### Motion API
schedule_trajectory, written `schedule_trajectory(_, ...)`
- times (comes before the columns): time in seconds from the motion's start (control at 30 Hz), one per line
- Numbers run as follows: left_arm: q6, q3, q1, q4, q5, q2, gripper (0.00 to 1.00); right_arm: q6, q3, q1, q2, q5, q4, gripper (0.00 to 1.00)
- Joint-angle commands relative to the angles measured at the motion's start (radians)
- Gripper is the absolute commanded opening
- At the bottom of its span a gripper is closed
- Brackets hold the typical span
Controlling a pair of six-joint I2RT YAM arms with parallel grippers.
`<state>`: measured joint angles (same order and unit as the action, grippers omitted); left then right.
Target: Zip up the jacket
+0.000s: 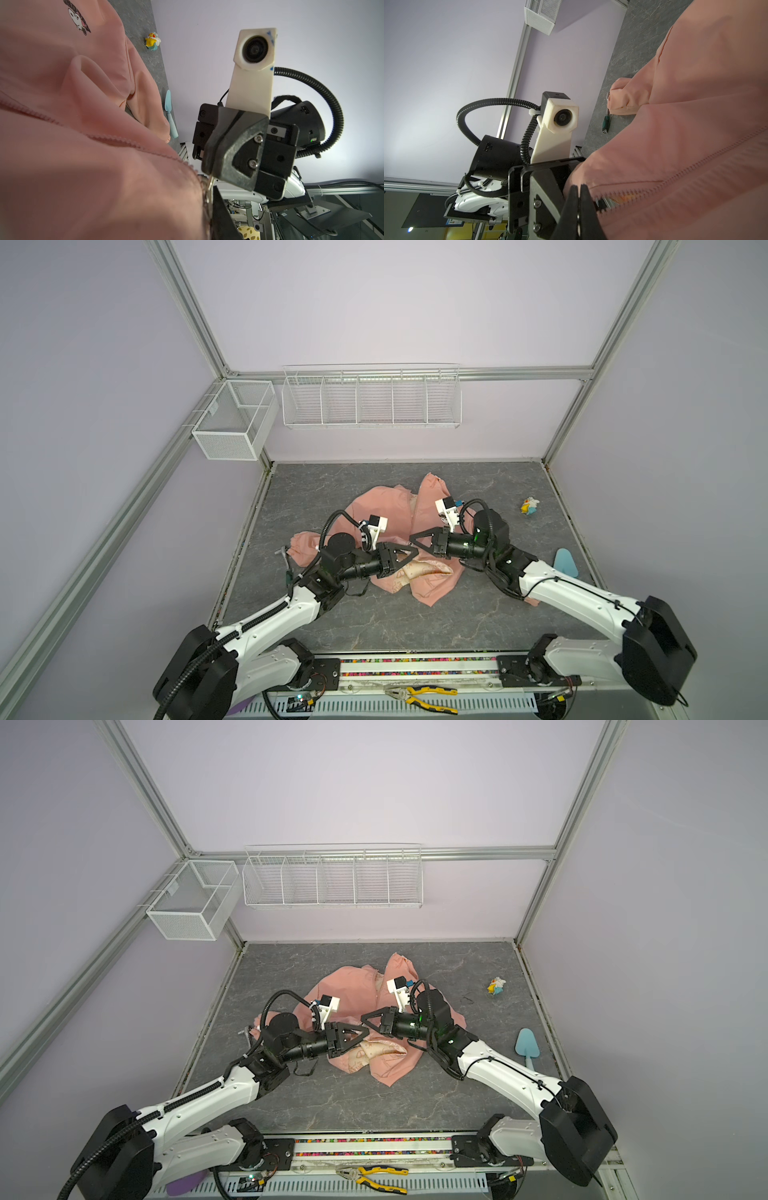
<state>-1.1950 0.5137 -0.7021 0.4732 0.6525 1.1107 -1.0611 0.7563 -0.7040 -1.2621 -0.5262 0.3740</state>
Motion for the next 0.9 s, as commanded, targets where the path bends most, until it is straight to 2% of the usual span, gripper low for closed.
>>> schedule_trajectory(0.0, 0.009, 0.013, -0.005, 0.021, 0.006, 0.003, 0.10, 0.020, 0.026, -0.007, -0.002, 0.025, 0.015, 0.06)
schedule_trajectory(0.1, 0.011, 0.001, -0.005, 0.020, 0.009, -0.008, 0.00, 0.045, 0.023, -0.007, 0.020, 0.069, -0.024, 0.06)
schedule_trajectory(0.43, 0.026, -0.006, -0.005, -0.004, 0.018, -0.031, 0.00, 0.153, 0.009, -0.007, 0.102, 0.234, -0.178, 0.06)
schedule_trajectory(0.83, 0.008, -0.027, -0.005, 0.026, 0.009, -0.045, 0.00, 0.164, 0.009, -0.016, 0.085, 0.233, -0.168, 0.06)
schedule_trajectory(0.87, 0.006, -0.027, -0.005, 0.027, 0.005, -0.045, 0.03, 0.164, 0.013, -0.020, 0.083, 0.225, -0.165, 0.06)
